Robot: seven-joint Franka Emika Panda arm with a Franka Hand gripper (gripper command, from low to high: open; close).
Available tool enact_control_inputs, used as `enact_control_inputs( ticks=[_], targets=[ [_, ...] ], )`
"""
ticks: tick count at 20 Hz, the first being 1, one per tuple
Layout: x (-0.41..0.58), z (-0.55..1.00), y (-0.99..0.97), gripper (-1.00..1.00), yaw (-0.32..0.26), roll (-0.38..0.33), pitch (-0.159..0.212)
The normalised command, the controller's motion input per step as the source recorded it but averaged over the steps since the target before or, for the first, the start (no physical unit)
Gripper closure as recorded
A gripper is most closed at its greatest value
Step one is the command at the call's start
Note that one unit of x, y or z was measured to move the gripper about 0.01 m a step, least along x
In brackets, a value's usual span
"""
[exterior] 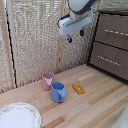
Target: Kindly get your arm to the topmost drawer handle. Get a good grip on it, then softly pull to open it.
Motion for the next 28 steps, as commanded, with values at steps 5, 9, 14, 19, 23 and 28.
enact_control_inputs(
  ticks=[5,9,14,19,23,28],
  targets=[
    [0.000,0.00,-0.21,-1.00,0.069,-0.375,0.000],
    [0.000,0.00,-0.23,-1.00,0.070,-0.375,0.000],
    [0.000,0.00,-0.23,-1.00,0.075,-0.375,0.000],
    [0.000,0.00,-0.22,-1.00,0.078,-0.375,-0.001],
    [0.000,0.00,-0.21,-1.00,0.088,-0.375,-0.007],
    [0.000,0.00,-0.21,-1.00,0.090,-0.375,-0.011]
  ],
)
